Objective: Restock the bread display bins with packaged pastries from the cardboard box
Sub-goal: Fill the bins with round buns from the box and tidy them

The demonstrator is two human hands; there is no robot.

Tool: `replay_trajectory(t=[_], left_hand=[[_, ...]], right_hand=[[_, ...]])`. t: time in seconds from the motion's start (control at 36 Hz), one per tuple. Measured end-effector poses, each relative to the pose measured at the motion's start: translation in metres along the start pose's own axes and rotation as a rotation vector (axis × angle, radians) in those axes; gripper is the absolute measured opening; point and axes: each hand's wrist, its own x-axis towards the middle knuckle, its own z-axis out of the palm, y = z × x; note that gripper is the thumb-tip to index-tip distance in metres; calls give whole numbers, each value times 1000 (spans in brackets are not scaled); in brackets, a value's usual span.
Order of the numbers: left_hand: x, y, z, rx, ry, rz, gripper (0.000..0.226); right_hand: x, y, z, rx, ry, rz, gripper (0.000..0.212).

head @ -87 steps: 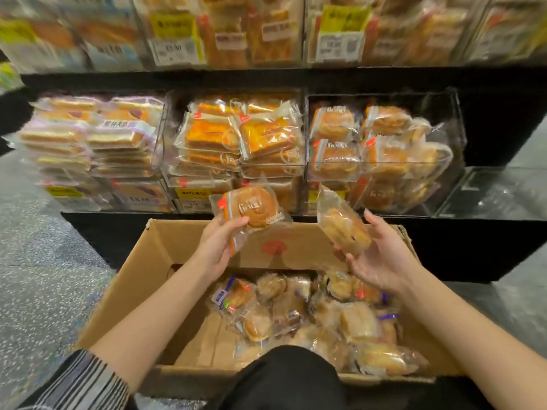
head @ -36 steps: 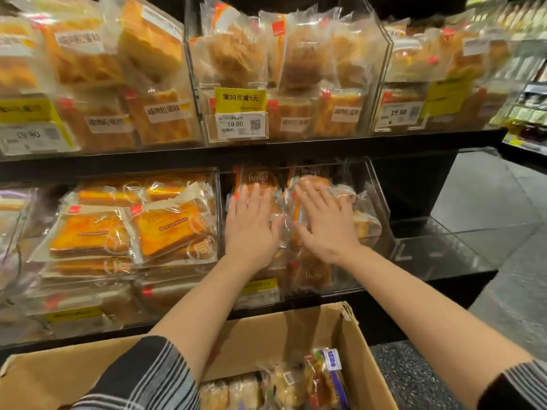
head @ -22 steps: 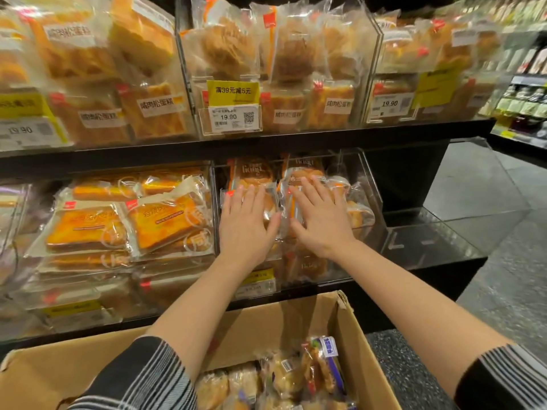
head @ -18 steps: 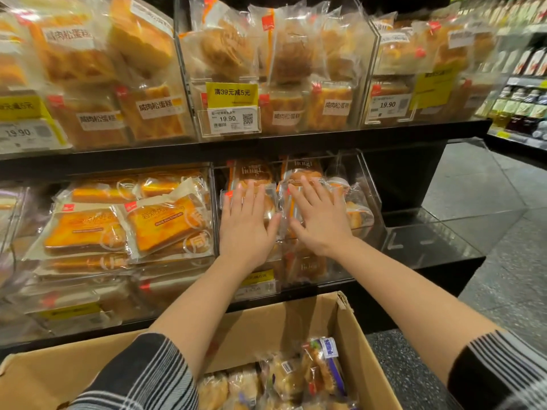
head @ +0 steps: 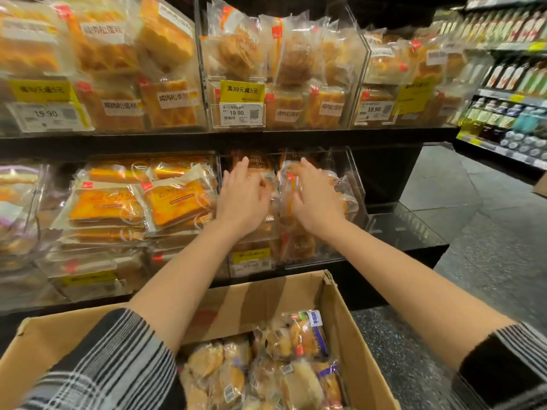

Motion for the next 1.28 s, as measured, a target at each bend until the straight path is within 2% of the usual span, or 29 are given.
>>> replay_trajectory(t=[0.11, 0.19, 0.31, 0.36, 0.5, 0.56, 0.64, 0.72, 0.78, 0.83, 0.89, 1.0, 1.08, 1.11, 1.17, 1.22, 1.28], left_hand=[[-37, 8, -11, -221, 49, -15, 20], [-71, 3, -8, -306, -38, -65, 16], [-111, -14, 4, -168, -394, -124, 22], [-127, -25, 15, -67, -599, -106, 26], [-159, -40, 39, 56, -1006, 18, 32], [-166, -41, 49, 118, -1134, 85, 34], [-170, -46, 67, 194, -1239, 138, 37], [-176, -55, 85, 331, -1288, 167, 33], [-180, -60, 96, 362, -1327, 157, 28], [-183, -58, 101, 337, -1364, 145, 37], [-186, -54, 102, 280, -1377, 126, 48], [-190, -50, 108, 158, -1262, 115, 71], [-187, -52, 112, -24, -1080, 77, 100], [-185, -52, 112, -111, -1034, 43, 111], [-181, -50, 112, -305, -970, -86, 124], [-176, -49, 111, -467, -914, -219, 125], [-174, -49, 108, -552, -845, -280, 122]], right_hand=[[-44, -16, -1, 129, -80, 28, 27], [-75, -18, 10, 191, -165, 71, 21], [-105, -10, 34, 215, -345, 186, 22], [-118, -3, 48, 162, -502, 240, 25], [-152, 13, 83, -77, -909, 231, 32], [-168, 18, 97, -151, -1017, 230, 42], [-192, 27, 118, -245, -1137, 285, 54], [-214, 35, 131, -317, -1215, 335, 79], [-224, 39, 137, -329, -1209, 314, 94], [-229, 44, 140, -290, -1194, 335, 108], [-227, 50, 143, -162, -1186, 436, 114], [-203, 62, 134, 138, -1151, 645, 100], [-186, 75, 121, 448, -1307, 772, 66], [-183, 78, 117, 567, -1341, 819, 60], [-179, 84, 112, 793, -1353, 900, 65], [-175, 84, 109, 971, -1314, 968, 62], [-174, 80, 104, 1084, -1287, 1016, 60]])
